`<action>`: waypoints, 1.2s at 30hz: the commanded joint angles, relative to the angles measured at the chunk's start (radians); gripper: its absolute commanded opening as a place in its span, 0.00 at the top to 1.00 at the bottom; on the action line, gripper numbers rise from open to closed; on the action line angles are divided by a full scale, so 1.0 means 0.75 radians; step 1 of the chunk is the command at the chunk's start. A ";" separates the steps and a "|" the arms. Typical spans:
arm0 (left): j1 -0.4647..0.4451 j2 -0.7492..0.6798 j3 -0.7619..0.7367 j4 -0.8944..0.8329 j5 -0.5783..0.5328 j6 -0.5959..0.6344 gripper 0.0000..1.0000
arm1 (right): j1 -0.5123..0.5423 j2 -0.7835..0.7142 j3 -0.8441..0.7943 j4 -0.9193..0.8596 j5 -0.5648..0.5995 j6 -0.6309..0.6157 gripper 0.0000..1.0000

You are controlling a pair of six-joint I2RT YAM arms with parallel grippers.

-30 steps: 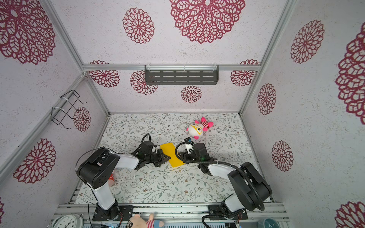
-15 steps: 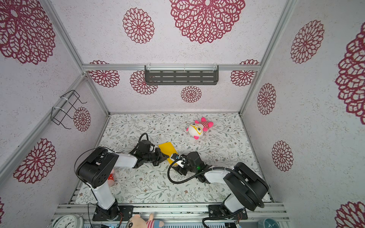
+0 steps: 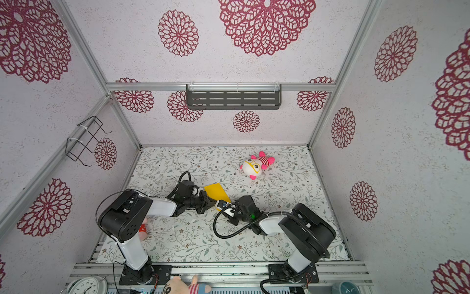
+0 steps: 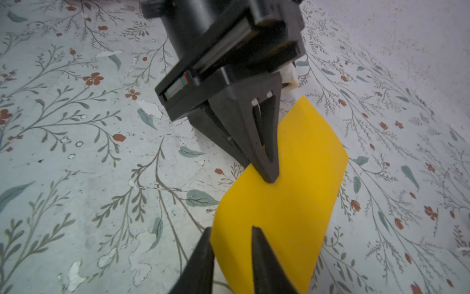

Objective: Fold a paper plane with a square sheet of paper (pick it up from the middle)

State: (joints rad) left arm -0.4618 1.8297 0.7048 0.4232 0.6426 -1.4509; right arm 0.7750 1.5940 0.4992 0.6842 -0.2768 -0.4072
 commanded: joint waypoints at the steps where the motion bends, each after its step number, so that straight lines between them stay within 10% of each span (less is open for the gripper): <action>1: 0.017 -0.010 0.002 -0.040 0.005 0.014 0.85 | 0.004 0.000 0.021 0.048 -0.064 -0.011 0.86; 13: 0.132 -0.367 0.226 -0.987 -0.300 0.654 0.48 | 0.003 -0.011 0.110 -0.109 -0.265 0.158 1.00; 36: 0.039 0.160 0.707 -1.221 -0.373 0.915 0.85 | 0.026 0.237 0.271 -0.066 -0.450 0.559 1.00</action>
State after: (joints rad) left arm -0.4252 1.9282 1.2015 -0.4416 0.3927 -0.8150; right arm 0.7891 1.7653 0.6651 0.6296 -0.5869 -0.0216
